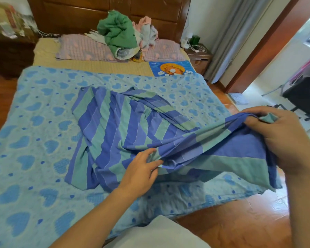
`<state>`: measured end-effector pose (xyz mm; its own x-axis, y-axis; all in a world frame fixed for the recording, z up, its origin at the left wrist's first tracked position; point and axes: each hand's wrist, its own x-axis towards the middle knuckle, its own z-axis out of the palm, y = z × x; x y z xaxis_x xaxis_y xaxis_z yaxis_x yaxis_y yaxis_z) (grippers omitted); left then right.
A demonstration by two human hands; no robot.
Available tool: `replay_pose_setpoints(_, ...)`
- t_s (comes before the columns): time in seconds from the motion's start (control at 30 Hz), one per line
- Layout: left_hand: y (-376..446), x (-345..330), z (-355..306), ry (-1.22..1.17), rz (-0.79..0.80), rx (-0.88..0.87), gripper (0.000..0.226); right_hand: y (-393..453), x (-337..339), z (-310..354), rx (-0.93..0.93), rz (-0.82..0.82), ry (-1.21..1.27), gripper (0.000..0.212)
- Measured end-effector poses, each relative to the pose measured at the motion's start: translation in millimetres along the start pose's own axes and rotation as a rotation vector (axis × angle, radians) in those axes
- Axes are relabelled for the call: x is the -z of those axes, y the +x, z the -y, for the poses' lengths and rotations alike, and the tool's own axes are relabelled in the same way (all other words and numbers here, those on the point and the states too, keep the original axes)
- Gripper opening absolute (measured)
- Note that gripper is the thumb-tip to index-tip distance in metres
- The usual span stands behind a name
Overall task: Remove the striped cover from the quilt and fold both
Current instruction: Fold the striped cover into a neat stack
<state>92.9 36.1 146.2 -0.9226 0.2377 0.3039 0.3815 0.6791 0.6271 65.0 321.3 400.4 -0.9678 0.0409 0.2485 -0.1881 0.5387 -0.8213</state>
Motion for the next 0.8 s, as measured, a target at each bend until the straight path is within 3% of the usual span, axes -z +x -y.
replay_pose_setpoints(0.07,0,-7,-7,0.119,-0.087,-0.079,0.028,2,-1,8,-0.003,-0.042,0.015,0.017)
replay_pose_setpoints(0.17,9,-13,-21,0.149,-0.166,-0.052,0.031,6,-3,23,0.024,-0.081,0.024,0.018)
replay_pose_setpoints(0.43,7,23,-12,-0.051,-0.342,0.117,0.022,27,3,30,0.020,-0.144,-0.036,0.015)
replay_pose_setpoints(0.53,-1,56,-1,-0.177,-0.427,0.091,0.009,41,0,18,-0.009,-0.207,-0.055,0.020)
replay_pose_setpoints(0.63,-7,79,3,-0.303,-0.376,0.130,0.018,54,-12,2,-0.050,-0.171,-0.098,0.018)
replay_pose_setpoints(0.7,-10,89,5,-0.434,-0.282,0.257,0.029,60,-19,-7,-0.073,-0.146,-0.105,0.017)
replay_pose_setpoints(0.8,-12,103,9,-0.633,-0.114,0.381,0.017,66,-26,-19,-0.102,-0.129,-0.098,0.019)
